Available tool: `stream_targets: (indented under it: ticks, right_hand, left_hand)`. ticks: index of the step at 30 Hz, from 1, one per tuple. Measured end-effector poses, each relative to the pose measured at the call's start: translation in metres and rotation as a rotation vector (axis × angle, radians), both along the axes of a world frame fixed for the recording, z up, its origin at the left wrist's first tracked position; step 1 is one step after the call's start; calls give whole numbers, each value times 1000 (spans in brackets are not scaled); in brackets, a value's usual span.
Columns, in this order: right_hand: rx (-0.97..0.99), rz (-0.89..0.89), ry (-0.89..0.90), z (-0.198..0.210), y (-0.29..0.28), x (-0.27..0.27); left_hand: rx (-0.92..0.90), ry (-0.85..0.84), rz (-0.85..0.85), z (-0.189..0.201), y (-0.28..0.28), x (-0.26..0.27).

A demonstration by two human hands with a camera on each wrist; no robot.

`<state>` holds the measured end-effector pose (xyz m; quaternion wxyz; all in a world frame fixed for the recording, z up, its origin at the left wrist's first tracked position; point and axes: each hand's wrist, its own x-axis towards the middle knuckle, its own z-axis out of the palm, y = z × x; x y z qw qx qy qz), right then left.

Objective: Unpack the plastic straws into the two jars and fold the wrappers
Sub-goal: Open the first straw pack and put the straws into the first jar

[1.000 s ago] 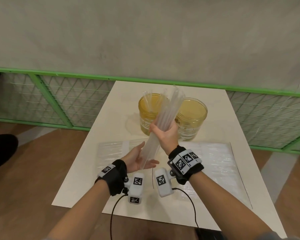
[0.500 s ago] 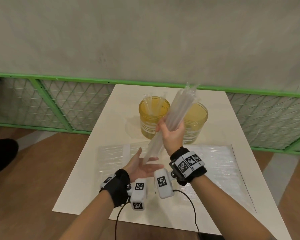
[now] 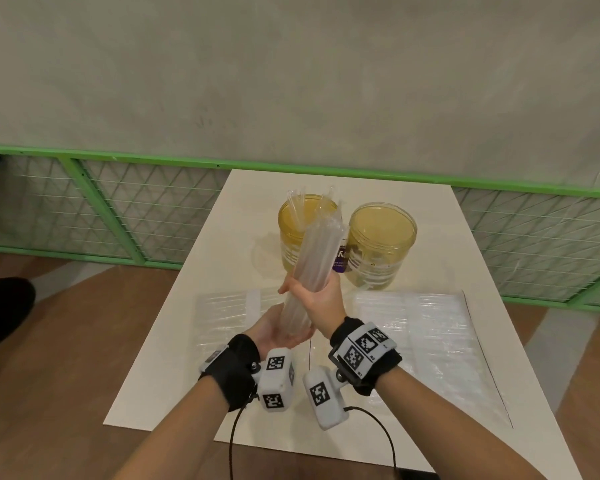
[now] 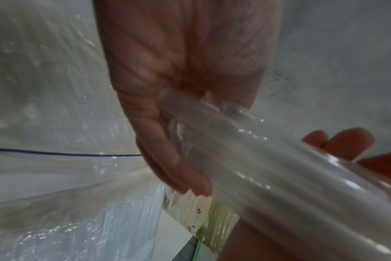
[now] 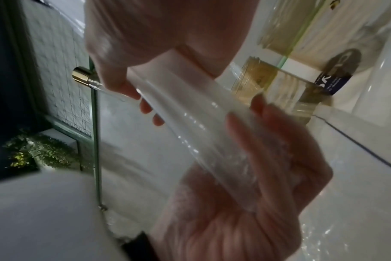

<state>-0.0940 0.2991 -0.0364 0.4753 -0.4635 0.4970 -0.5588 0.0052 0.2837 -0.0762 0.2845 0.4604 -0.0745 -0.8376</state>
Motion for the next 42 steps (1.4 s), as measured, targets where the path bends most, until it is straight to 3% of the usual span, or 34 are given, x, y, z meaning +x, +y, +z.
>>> stream_targets:
  ticks: [4,10,13,17,22,27,36,42]
  right_hand:
    - [-7,61,-34,2,1,0]
    - [98,-11,10,8,-10,-2]
    - [101,29,101,25,-24,-13]
    - [-21,-239,2,66,-73,-43]
    - [-83,-433,-171,91,-140,-56]
    - [-37,-455,-184,74,-185,-48]
    - [101,-358,90,7,-195,-42]
    - [87,-195,280,-8,-188,-39]
  left_hand:
    - [-5,-61,45,-6,0,1]
    - [-44,47,100,-10,4,0]
    - [-149,-79,-12,-13,1,1]
    - [-251,-442,-126,-26,-4,14]
    - [-212,-468,-125,-45,-1,22]
    - [-273,-511,-167,-57,-2,23]
    - [-251,-513,-182,-70,-8,28]
    - [-198,-554,-219,-66,-21,26]
